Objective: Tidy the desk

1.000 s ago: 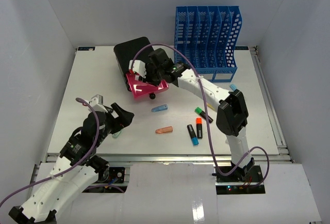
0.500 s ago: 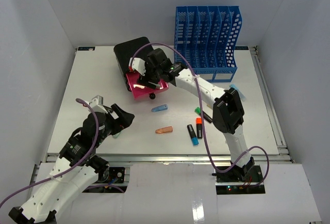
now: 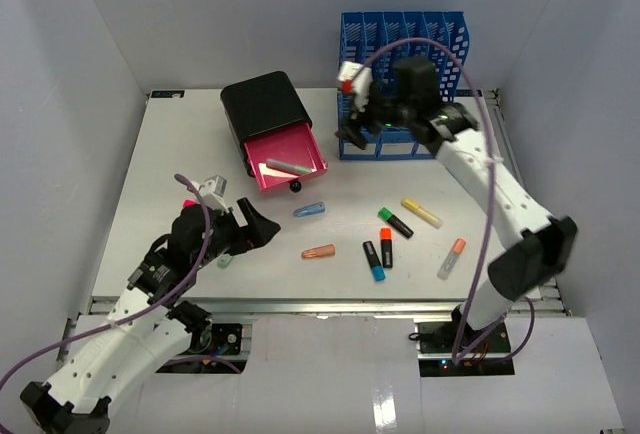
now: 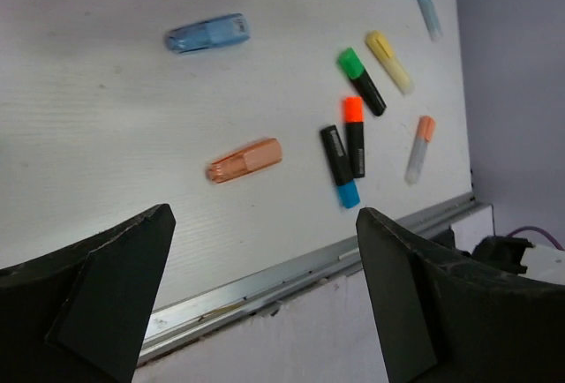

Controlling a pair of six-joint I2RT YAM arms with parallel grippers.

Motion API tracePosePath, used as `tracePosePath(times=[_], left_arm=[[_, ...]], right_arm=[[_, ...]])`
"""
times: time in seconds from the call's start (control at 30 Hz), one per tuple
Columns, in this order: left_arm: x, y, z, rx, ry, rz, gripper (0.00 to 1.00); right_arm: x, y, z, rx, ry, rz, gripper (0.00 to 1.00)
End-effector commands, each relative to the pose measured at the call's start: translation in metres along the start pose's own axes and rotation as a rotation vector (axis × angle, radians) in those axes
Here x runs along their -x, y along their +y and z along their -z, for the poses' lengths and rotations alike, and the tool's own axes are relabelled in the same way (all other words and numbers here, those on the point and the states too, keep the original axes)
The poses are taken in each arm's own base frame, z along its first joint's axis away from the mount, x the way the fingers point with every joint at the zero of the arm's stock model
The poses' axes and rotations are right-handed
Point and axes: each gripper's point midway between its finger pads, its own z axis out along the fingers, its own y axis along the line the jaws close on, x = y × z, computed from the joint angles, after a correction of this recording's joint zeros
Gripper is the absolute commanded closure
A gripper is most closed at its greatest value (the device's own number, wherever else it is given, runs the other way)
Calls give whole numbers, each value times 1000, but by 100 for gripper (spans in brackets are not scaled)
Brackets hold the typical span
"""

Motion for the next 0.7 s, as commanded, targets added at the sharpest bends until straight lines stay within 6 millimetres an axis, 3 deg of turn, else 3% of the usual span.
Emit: tracePosePath(times=[0.0,0.17,0.2,0.3,0.47,0.63,0.67], left_arm=[[-17,-52,-14,-260,127,-36,10],[-35,-106,-32,-275,180,-77,9],[-39,-106,-45,-229,188,-72,9],[-51,-133,-68,-195,203,-68,9],[-70,-170,-123,-96,211,-32,9],[-100,-201,-186,1,290,7,9],[-94,-222,-195,-18,284,27,10]], right_arm=[[-79,61,57,144,66,-181,24],[-159,44,115,-66,165,-427,23],[-176,39,127,-116,185,-474,22],[-207,29,158,-226,194,-575,22],[-242,22,198,-355,169,-714,20],[-255,24,213,-406,169,-764,16],[-257,25,215,-418,178,-759,16]])
